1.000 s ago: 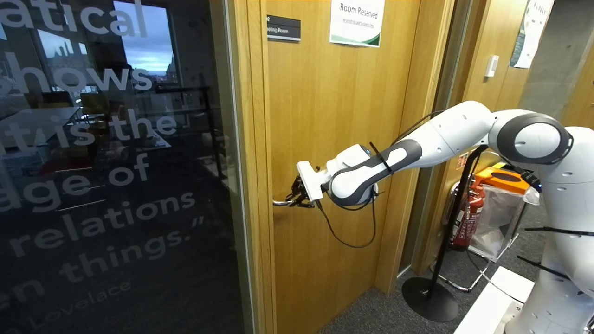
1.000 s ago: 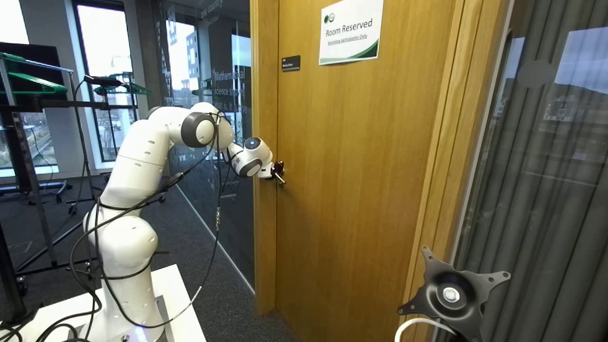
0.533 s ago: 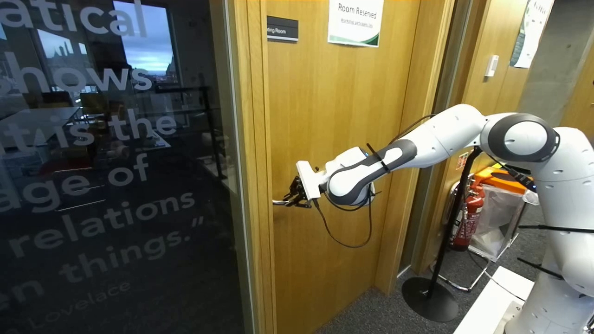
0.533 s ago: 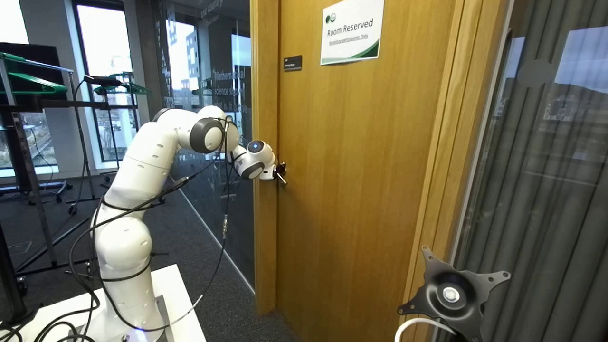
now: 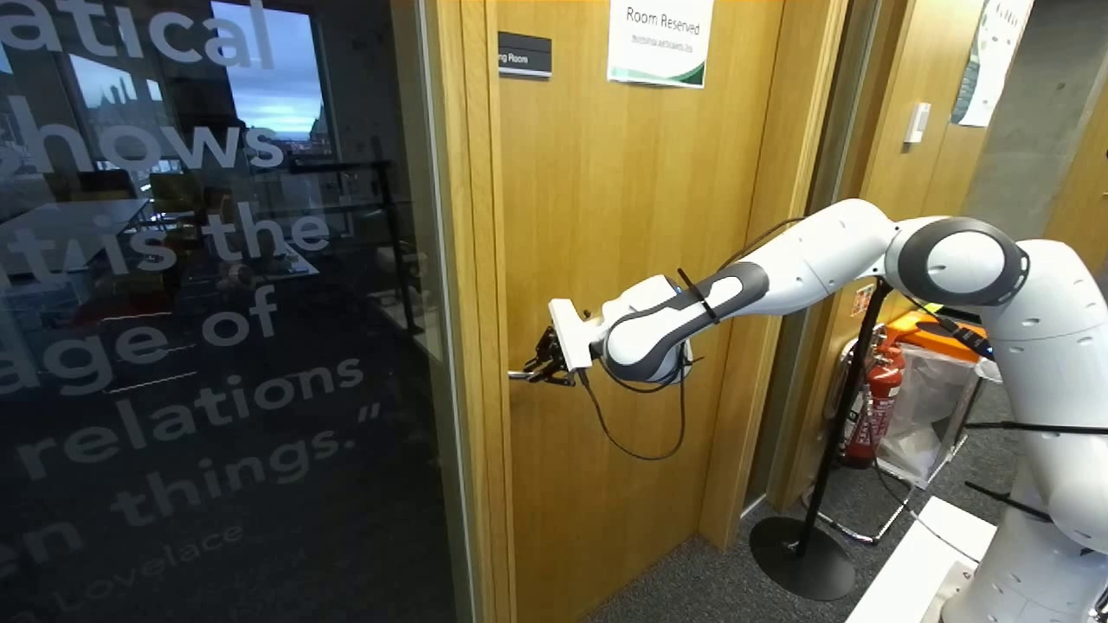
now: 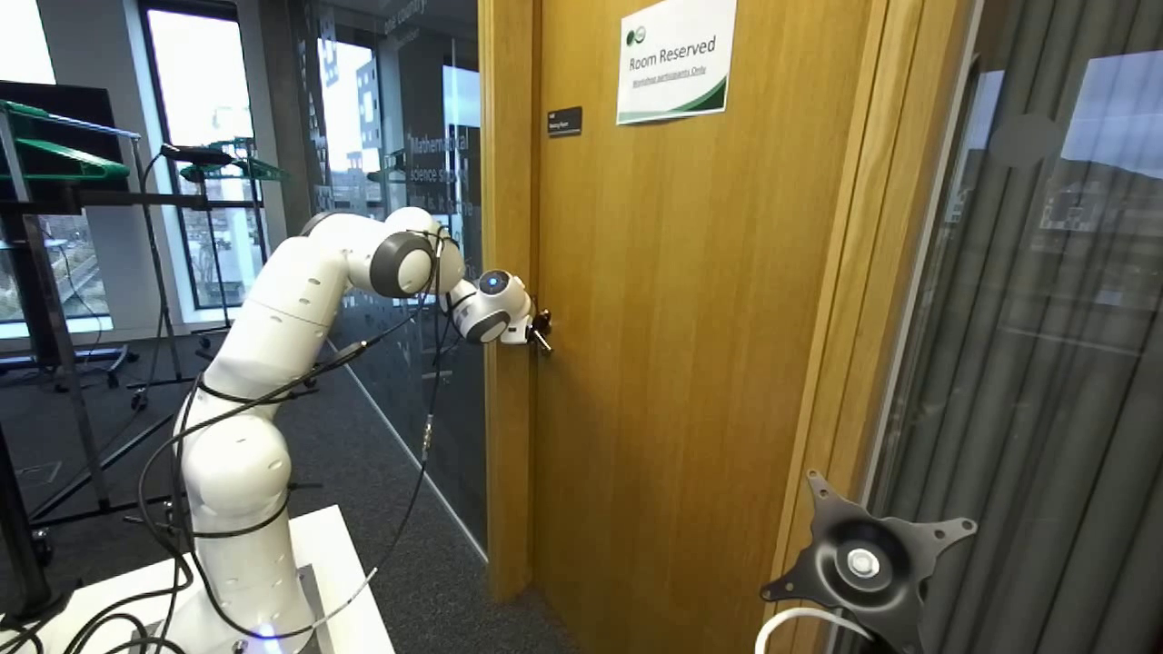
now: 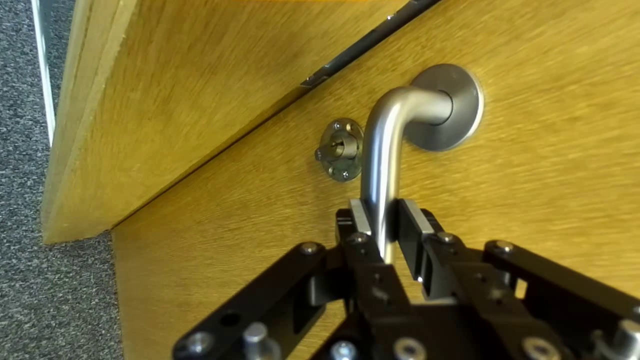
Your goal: Open the door
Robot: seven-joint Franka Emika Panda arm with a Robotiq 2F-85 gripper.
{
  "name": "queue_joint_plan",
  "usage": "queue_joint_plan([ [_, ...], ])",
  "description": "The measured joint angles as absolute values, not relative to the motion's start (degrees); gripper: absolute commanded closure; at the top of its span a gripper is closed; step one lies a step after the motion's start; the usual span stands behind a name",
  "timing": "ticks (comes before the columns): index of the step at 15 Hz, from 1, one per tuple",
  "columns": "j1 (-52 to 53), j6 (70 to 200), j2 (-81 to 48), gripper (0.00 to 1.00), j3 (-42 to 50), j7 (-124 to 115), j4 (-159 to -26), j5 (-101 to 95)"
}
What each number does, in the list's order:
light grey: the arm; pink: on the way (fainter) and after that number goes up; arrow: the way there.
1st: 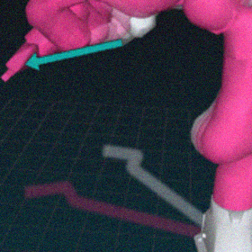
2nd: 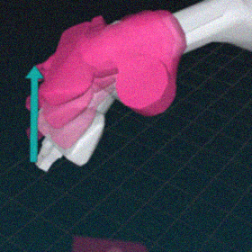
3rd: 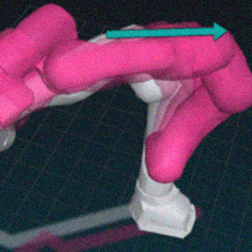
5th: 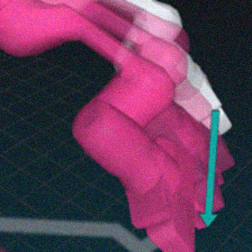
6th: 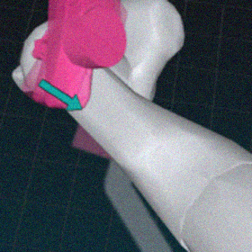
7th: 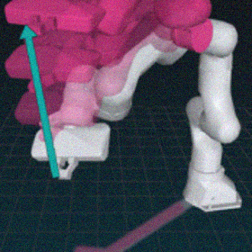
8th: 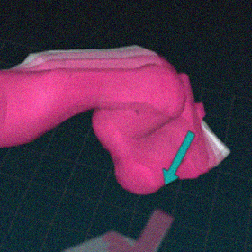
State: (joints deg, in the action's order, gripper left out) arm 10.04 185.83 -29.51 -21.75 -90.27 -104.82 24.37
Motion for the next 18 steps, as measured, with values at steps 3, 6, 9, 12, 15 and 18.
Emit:
queue_joint_plan([
  [3, 13.55, 185.42, -29.49, 0.95, -17.71, -90.45, -103.99, 23.48],
  [6, 18.20, 184.30, -29.41, 0.95, -12.23, -90.90, -102.77, 22.55],
  [9, 21.67, 181.74, -29.40, 0.95, -7.77, -90.94, -101.08, 20.93],
  [12, 24.01, 177.50, -29.70, 0.95, -6.00, -90.85, -98.25, 17.93],
  [15, 28.68, 170.55, -30.96, 0.55, -5.63, -91.26, -95.16, 15.77],
  [18, 29.06, 166.50, -32.35, 0.40, -4.81, -91.11, -93.60, 13.42],
])
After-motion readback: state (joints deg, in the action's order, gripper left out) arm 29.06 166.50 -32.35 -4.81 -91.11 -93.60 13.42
